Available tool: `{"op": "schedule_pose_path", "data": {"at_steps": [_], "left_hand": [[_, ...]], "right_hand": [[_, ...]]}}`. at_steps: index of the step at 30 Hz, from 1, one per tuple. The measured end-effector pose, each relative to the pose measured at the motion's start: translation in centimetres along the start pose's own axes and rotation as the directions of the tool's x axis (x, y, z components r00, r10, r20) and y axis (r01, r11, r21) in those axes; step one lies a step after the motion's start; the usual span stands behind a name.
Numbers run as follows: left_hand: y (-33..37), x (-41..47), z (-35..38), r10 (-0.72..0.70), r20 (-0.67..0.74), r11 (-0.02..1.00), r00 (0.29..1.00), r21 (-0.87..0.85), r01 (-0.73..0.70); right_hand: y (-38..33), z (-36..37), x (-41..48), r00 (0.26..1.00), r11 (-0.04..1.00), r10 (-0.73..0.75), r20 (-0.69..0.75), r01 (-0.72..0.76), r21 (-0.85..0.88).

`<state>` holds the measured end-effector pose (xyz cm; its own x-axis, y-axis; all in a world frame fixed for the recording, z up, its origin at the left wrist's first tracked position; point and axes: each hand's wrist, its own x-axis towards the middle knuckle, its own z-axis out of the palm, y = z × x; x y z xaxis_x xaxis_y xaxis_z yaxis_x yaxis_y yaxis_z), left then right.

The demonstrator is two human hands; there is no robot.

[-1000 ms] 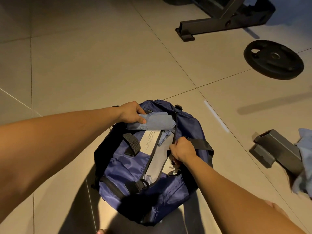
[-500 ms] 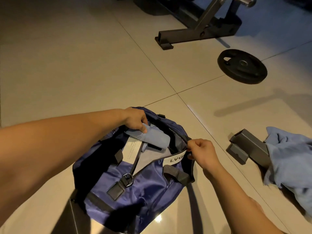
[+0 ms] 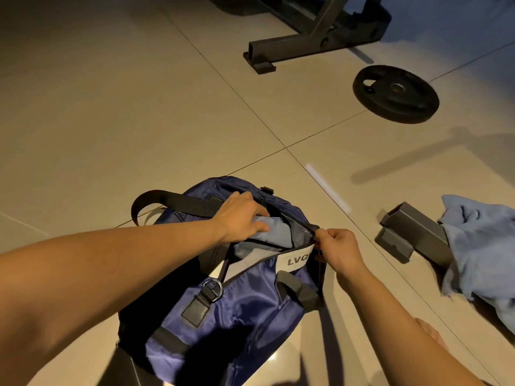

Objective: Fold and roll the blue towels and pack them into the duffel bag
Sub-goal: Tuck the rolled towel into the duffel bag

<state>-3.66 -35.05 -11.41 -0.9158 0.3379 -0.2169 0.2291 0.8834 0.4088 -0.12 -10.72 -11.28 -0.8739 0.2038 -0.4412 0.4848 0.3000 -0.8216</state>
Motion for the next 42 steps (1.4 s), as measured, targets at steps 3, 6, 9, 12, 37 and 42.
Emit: {"op": "schedule_pose_path", "data": {"at_steps": [3,6,9,12,37,42], "left_hand": [[1.0,0.9,0.1,0.024,-0.035,1.0,0.999,-0.014,-0.024],[2.0,1.8,0.4,-0.018,-0.04,0.999,0.999,-0.031,0.016],[2.3,2.6,0.8,-0.084,-0.046,0.993,0.995,-0.084,0.08],[2.1,3.2,1.3,-0.111,-0.057,0.989,0.992,-0.106,0.104],[1.9,3.2,1.4,-0.067,-0.001,0.934,0.998,-0.351,0.063],[0.3,2.0,0.8,0.013,-0.033,0.987,0.999,-0.158,-0.018]], "right_hand": [[-0.3,0.2,0.2,1.0,1.0,-0.01,0.028,0.01,0.0],[-0.4,-0.2,0.3,0.998,1.0,-0.025,0.053,0.024,0.019],[-0.4,-0.4,0.1,0.994,0.998,-0.049,0.099,0.045,0.035],[-0.5,0.0,-0.2,0.984,0.995,-0.097,0.147,0.093,0.034],[-0.5,-0.7,-0.7,0.967,0.977,-0.192,0.167,0.205,-0.063],[-0.7,0.8,-0.4,0.913,0.813,-0.375,0.159,0.406,-0.418]]}}
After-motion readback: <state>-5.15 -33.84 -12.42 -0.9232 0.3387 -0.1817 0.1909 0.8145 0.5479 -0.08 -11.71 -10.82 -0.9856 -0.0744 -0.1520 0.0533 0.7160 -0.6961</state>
